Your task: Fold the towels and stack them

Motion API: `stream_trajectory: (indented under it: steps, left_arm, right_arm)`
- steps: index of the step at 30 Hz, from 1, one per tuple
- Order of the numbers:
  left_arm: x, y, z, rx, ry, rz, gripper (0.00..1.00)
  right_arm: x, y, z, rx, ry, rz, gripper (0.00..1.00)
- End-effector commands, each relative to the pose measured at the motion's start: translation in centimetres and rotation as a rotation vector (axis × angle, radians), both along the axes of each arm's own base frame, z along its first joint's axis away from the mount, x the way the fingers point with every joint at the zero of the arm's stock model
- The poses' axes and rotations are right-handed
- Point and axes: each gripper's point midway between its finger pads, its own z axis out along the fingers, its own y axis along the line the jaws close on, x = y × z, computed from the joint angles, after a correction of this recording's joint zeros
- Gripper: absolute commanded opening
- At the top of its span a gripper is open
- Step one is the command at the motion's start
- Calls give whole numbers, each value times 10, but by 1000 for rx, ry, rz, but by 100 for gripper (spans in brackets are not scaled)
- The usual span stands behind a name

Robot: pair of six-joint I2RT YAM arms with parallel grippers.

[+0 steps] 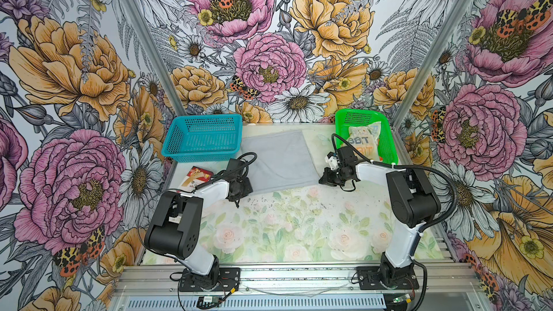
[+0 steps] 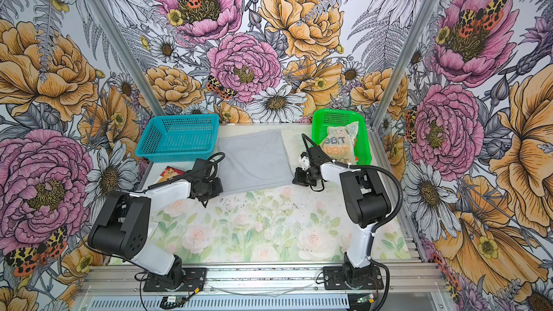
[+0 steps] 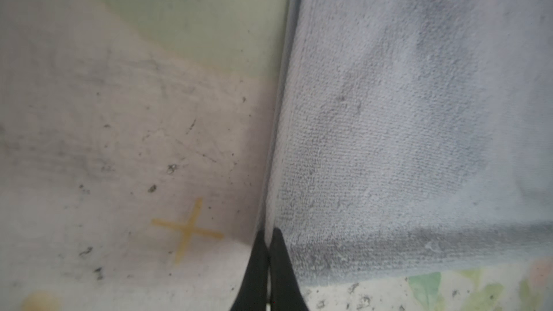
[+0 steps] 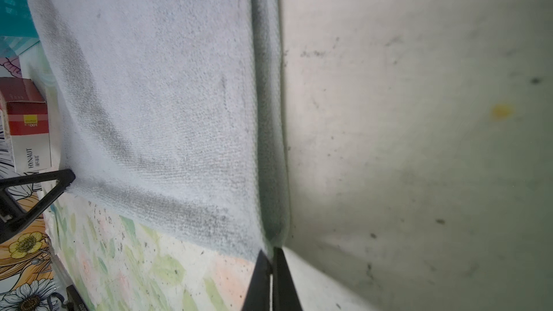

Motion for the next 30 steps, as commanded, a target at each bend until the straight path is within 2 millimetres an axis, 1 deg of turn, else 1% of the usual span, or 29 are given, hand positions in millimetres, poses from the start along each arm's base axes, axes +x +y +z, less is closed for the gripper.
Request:
stream_trajectory:
  steps: [1, 3, 6, 12, 15, 18, 21, 23, 26, 28, 30]
  left_arm:
    - [-14, 14, -12, 60, 43, 59, 0]
    - [-18, 11, -15, 58, 51, 46, 0]
    - [-28, 1, -14, 46, 58, 17, 0]
    - [-74, -14, -15, 66, 101, -19, 0]
    - [-94, -5, -14, 93, 122, 7, 0]
    - [-105, 6, -12, 102, 127, 34, 0]
    - [-119, 5, -13, 87, 168, 23, 0]
    - [-128, 2, -9, 89, 184, 14, 0]
    - [-143, -8, -3, 63, 203, 2, 0]
    - [-160, -14, 2, 68, 232, -15, 0]
    - [-177, -23, 1, 43, 251, -25, 0]
  right_arm:
    - [0, 0, 3, 5, -2, 0, 0]
    - [-8, -1, 4, 10, 9, 0, 0]
    - [-28, -7, 4, 4, 27, -9, 0]
    - [-77, -19, 5, -7, 55, -32, 0]
    - [-97, -26, 9, -17, 52, -57, 0]
    - [-112, -32, 20, -27, 44, -76, 0]
    - [-135, -35, 23, -33, 87, -82, 0]
    - [-152, -35, 22, -36, 110, -81, 0]
    - [-181, -35, 20, -36, 153, -88, 0]
    - [-199, -34, 19, -24, 168, -100, 0]
    - [-213, -34, 19, -8, 175, -114, 0]
